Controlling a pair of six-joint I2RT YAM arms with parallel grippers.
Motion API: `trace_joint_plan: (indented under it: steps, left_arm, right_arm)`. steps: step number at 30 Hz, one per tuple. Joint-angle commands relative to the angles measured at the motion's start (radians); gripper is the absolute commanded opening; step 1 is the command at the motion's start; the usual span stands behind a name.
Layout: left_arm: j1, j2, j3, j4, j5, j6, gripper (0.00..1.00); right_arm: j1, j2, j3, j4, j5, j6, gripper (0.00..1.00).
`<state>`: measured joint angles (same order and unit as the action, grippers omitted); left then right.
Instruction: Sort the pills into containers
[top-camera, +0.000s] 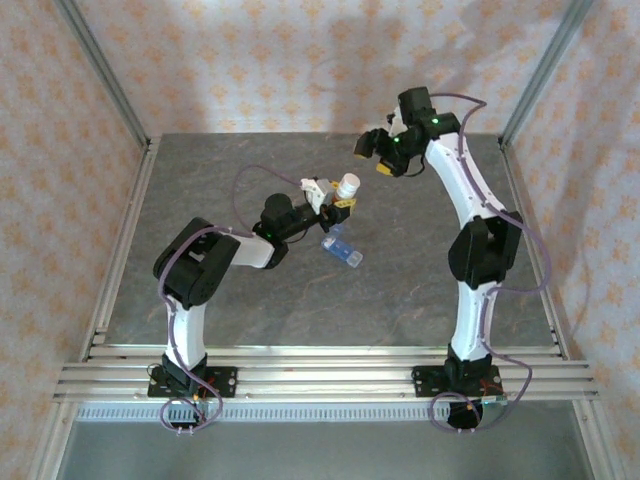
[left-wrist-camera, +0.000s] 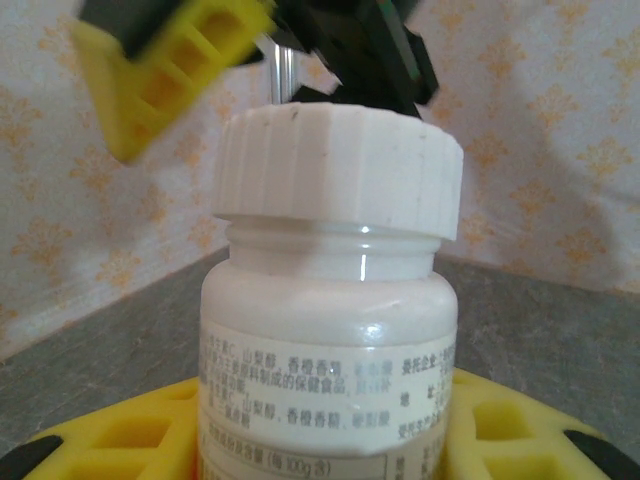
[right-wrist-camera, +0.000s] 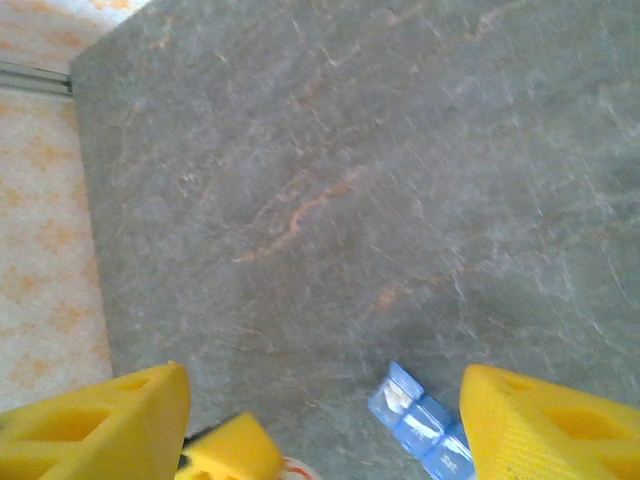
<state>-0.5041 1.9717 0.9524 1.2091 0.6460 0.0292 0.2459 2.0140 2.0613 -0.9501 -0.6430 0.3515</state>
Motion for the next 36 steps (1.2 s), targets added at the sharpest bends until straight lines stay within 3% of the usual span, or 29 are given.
trace_joint_plan:
  steps: [1, 8, 13, 17, 26, 36]
  left_arm:
    - [-0.011, -0.056, -0.013, 0.07, -0.011, -0.044, 0.0]
    - [-0.011, -0.088, -0.006, 0.072, 0.016, -0.133, 0.0]
    - [-0.011, -0.093, 0.008, 0.072, 0.044, -0.172, 0.0]
    - [-0.011, -0.085, 0.029, 0.072, 0.074, -0.203, 0.0]
    - [-0.011, -0.068, 0.044, 0.073, 0.101, -0.228, 0.0]
    - [-0.01, -0.068, 0.048, 0.073, 0.109, -0.227, 0.0]
  right_arm:
    - [0.002, -0.167, -0.105, 0.137, 0.042, -0.033, 0.71]
    - [0.003, -0.299, -0.206, 0.181, 0.068, -0.105, 0.71]
    - [0.003, -0.316, -0.198, 0.173, -0.052, -0.178, 0.72]
    - [0.012, -0.315, -0.189, 0.15, -0.075, -0.213, 0.72]
    - [0.084, -0.263, -0.09, -0.004, 0.035, -0.321, 0.73]
    - [0.131, -0.218, -0.053, -0.064, 0.062, -0.357, 0.71]
